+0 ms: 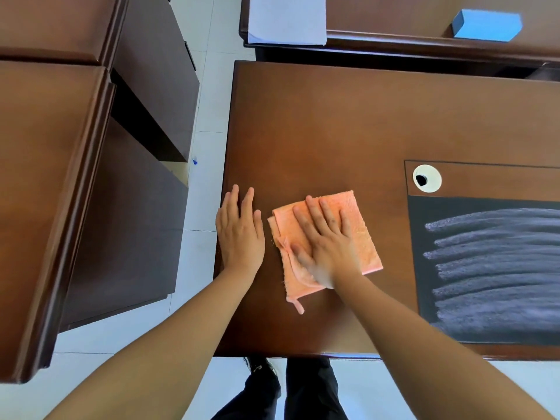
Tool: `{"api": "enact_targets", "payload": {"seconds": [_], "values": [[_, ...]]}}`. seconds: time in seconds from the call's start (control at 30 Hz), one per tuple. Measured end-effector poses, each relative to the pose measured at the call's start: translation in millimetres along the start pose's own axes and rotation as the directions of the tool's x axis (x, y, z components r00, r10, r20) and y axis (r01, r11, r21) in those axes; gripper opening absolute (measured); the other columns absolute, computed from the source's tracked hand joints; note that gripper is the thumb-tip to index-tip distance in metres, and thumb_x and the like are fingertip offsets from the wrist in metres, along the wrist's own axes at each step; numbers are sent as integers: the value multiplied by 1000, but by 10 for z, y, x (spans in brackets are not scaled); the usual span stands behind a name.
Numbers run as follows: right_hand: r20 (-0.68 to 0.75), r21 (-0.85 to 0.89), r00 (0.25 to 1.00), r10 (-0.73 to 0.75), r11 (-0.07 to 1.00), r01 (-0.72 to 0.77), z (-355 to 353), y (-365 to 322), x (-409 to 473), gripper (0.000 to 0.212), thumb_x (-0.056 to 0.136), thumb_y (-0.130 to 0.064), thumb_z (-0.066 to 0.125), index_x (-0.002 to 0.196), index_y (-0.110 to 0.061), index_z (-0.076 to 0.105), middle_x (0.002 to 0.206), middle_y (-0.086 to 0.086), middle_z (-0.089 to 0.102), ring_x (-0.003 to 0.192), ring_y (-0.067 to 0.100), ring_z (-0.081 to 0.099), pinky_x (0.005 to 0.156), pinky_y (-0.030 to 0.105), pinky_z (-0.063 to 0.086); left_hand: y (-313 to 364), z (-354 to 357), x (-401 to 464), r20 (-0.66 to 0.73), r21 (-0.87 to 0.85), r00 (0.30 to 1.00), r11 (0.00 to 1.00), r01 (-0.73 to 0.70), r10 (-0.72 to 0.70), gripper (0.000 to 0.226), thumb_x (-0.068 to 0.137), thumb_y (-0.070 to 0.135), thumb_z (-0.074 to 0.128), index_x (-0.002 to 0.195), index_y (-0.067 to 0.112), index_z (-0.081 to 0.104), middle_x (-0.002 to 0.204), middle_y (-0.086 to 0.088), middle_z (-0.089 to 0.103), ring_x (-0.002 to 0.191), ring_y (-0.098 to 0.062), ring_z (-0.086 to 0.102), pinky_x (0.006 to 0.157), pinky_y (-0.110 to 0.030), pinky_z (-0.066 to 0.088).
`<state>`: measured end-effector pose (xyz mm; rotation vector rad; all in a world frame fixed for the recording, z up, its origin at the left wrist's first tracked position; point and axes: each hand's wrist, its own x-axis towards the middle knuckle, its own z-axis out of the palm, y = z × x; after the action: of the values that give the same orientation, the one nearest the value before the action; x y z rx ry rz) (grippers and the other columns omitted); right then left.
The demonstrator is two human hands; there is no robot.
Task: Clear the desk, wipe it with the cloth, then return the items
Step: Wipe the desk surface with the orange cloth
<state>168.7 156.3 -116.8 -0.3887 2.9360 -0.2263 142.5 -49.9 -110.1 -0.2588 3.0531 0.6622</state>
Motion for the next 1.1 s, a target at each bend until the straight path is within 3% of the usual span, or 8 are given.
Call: {"api": "enact_targets", "payload": {"seconds": [0.4,0.7,1.1], "values": [[16,-10,998,-55,998,55,-339,699,1221,75,104,-70,20,170,-37,5,178,-7,-9,164,18,-11,131,56,4,572,196,861,-17,116,1000,993,-24,26,55,109,44,30,161,26,39,172,-7,27,160,-29,22,130,-48,7],[25,-26,998,-60,998,61,-597,1188,2252,76,102,-73,8,169,-39,-3,178,-7,-11,164,21,-11,131,56,-2,805,448,1294,-12,256,1000,967,-8,11,62,109,54,14,167,32,21,176,-5,15,163,-29,11,131,-53,8],[-2,-10,999,-42,999,42,-821,1499,3365,75,102,-74,9,169,-40,0,178,-7,-6,165,23,-5,131,56,1,791,541,1324,-32,323,999,946,13,-3,62,109,54,6,167,34,19,175,-3,17,162,-28,14,130,-54,15]]}}
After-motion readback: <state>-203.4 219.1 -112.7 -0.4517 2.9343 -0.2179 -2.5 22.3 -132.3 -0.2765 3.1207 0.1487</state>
